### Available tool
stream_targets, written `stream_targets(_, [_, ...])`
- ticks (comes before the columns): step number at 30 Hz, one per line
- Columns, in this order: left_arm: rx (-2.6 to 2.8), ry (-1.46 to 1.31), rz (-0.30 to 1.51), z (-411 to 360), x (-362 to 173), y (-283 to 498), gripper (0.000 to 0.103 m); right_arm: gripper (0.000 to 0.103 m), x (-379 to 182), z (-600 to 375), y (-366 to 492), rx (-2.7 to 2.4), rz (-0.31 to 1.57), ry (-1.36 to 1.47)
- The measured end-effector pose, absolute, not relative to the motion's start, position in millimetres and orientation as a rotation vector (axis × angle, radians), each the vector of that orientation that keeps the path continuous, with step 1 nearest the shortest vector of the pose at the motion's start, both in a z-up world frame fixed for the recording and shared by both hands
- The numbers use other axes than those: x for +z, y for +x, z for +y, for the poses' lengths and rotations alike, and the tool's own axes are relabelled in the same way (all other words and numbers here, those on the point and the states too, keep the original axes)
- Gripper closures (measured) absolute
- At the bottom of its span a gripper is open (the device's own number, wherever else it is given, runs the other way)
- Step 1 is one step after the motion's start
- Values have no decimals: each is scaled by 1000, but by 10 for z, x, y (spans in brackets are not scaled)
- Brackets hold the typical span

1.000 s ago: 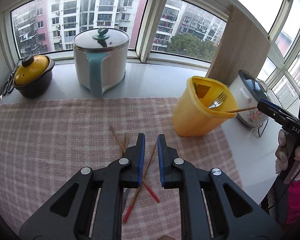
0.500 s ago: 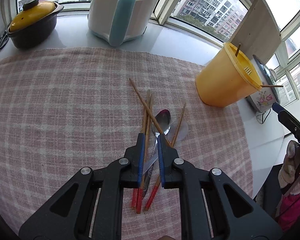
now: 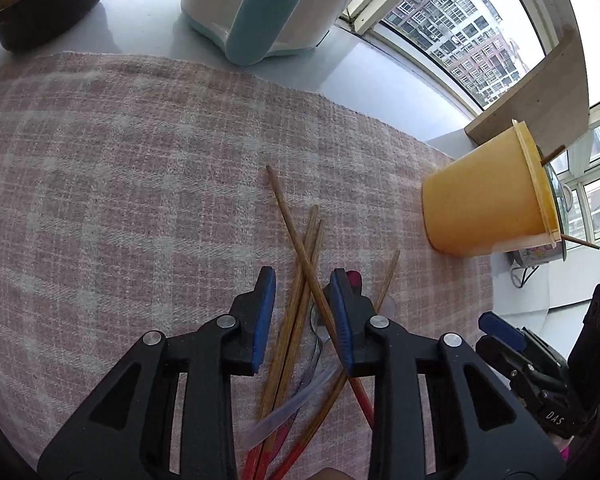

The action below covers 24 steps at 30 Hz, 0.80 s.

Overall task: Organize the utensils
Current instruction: 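Move both tools down to the pile of chopsticks and spoons on the cloth, then close the left tool on a wooden chopstick while the right tool closes on another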

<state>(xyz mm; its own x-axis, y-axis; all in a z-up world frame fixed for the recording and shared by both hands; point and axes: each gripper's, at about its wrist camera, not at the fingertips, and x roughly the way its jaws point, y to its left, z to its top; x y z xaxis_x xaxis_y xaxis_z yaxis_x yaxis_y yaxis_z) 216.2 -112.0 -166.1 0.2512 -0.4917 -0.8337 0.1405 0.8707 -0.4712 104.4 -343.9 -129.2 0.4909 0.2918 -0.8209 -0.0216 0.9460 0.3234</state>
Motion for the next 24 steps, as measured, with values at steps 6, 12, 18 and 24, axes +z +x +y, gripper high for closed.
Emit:
stream_targets(6, [-404, -378, 1268, -1159, -1764, 2395, 76, 57, -1463, -3381, 1184, 173, 1076, 340])
stream_targets(12, [-383, -345, 1272, -1255, -1803, 2515, 76, 65, -1625, -3368, 1306, 158, 1099, 442])
stream_targets(18, [-384, -277, 1260, -1379, -1841, 2544, 87, 68, -1738, -3307, 1415, 169, 1110, 512])
stream_targets(24, [-393, -260, 1249, -1420, -1875, 2589, 97, 72, -1818, -3263, 1563, 166, 1115, 569])
